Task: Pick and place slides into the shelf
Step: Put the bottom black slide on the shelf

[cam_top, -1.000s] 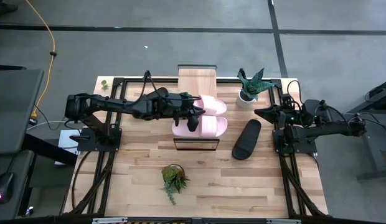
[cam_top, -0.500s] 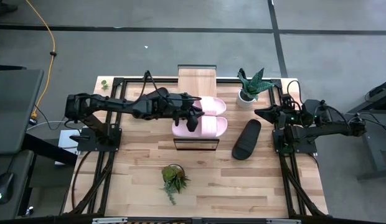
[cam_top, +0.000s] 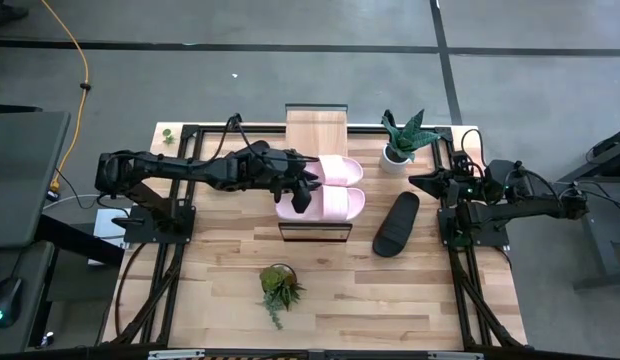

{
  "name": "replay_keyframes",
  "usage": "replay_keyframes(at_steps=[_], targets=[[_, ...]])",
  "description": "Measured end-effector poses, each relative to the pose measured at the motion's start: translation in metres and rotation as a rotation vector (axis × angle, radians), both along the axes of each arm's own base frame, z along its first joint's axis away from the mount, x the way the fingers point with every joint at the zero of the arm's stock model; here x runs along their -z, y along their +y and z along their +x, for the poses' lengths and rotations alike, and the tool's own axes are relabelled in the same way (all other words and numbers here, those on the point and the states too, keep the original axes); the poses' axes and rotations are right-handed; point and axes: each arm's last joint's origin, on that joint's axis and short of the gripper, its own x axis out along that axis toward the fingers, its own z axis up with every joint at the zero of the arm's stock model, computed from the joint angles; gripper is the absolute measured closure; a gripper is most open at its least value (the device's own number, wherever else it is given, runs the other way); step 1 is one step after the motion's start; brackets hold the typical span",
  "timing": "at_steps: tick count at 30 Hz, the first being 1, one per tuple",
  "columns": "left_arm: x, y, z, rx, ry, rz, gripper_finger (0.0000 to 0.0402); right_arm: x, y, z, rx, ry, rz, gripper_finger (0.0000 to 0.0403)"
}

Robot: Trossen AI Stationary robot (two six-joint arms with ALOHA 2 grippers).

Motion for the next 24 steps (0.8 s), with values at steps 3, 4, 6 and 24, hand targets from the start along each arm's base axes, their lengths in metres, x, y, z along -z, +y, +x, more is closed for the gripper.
replay_keyframes(at_steps=[3,4,6,24], targets=[[-0.002,-0.001,-0.001,0.002,-0.005,-0.010,0.0303,0.000,-0.001,0.000,0.023,0.000,-0.002,0.0304],[-0.004,-0.001,-0.002,0.006,-0.013,-0.013,0.0304,0.000,-0.001,0.000,0.029,0.000,-0.002,0.0304],[-0.009,-0.001,-0.004,0.008,-0.037,-0.008,0.0307,0.000,-0.001,0.000,0.037,0.000,-0.003,0.0304],[-0.050,-0.019,-0.052,0.182,-0.027,-0.045,0.0325,0.018,0.001,0.000,-0.002,0.162,0.173,0.0304]])
